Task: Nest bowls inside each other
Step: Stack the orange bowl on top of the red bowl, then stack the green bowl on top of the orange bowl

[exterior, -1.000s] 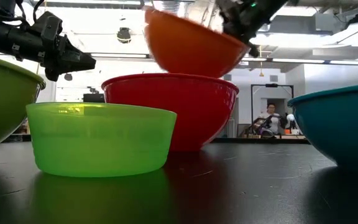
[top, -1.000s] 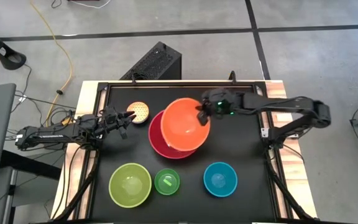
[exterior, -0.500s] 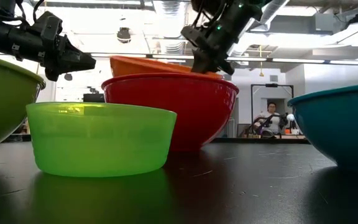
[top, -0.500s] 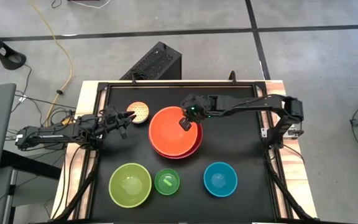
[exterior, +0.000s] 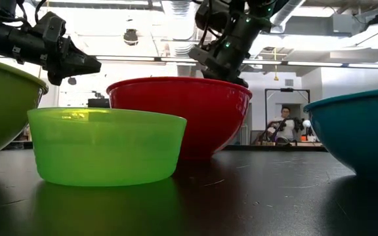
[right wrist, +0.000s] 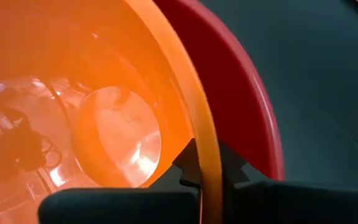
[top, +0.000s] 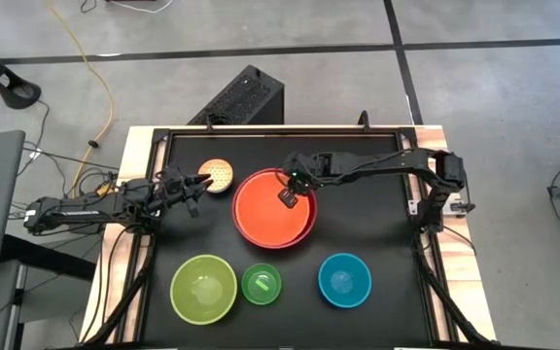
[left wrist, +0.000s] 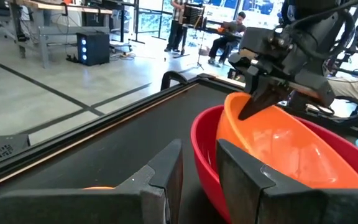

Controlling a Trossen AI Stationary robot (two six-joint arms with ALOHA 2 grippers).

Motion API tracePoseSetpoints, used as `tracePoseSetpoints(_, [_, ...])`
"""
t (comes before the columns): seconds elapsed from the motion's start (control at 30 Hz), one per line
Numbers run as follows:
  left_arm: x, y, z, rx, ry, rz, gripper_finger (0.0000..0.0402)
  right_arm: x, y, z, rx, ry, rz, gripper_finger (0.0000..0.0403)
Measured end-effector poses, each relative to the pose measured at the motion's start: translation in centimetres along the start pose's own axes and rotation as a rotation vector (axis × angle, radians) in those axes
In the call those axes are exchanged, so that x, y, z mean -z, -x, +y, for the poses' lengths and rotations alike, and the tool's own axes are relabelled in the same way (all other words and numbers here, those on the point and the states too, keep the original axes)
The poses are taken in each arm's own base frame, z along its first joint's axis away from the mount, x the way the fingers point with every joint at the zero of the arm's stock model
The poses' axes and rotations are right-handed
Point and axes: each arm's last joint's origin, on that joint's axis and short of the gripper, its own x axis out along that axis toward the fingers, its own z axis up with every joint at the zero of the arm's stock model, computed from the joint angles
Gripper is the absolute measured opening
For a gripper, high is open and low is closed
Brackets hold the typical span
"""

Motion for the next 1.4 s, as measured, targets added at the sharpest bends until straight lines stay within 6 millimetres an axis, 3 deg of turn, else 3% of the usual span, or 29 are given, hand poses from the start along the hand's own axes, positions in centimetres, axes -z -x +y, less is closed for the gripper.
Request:
tracePoseSetpoints(0.4, [0.0, 0.0, 0.0, 0.000, 0.000, 0.000, 0.0087, 0.1, 0.2, 0.1, 0.004, 0.007, 0.004, 0.0084])
tracePoseSetpoints(0.63, [0.0, 0.0, 0.0, 0.000, 0.000, 0.000, 0.0087, -0.1, 1.5, 0.0, -0.004, 0.015, -0.015, 0.0121])
tracePoseSetpoints(1.0, [0.0, 0.0, 0.0, 0.001, 0.000, 0.000, 0.0087, -0.9, 7.0, 0.0, -0.073, 0.008, -0.134, 0.0179])
tracePoseSetpoints(1.2, [0.0, 0.0, 0.0, 0.001, 0.000, 0.000, 0.0087, -0.1, 8.2, 4.0, -0.227, 0.101, -0.217, 0.0182])
tracePoseSetpoints(1.4, [0.0, 0.0, 0.0, 0.001, 0.000, 0.000, 0.0087, 2.2, 5.8, 10.1, -0.420, 0.216, -0.255, 0.0182])
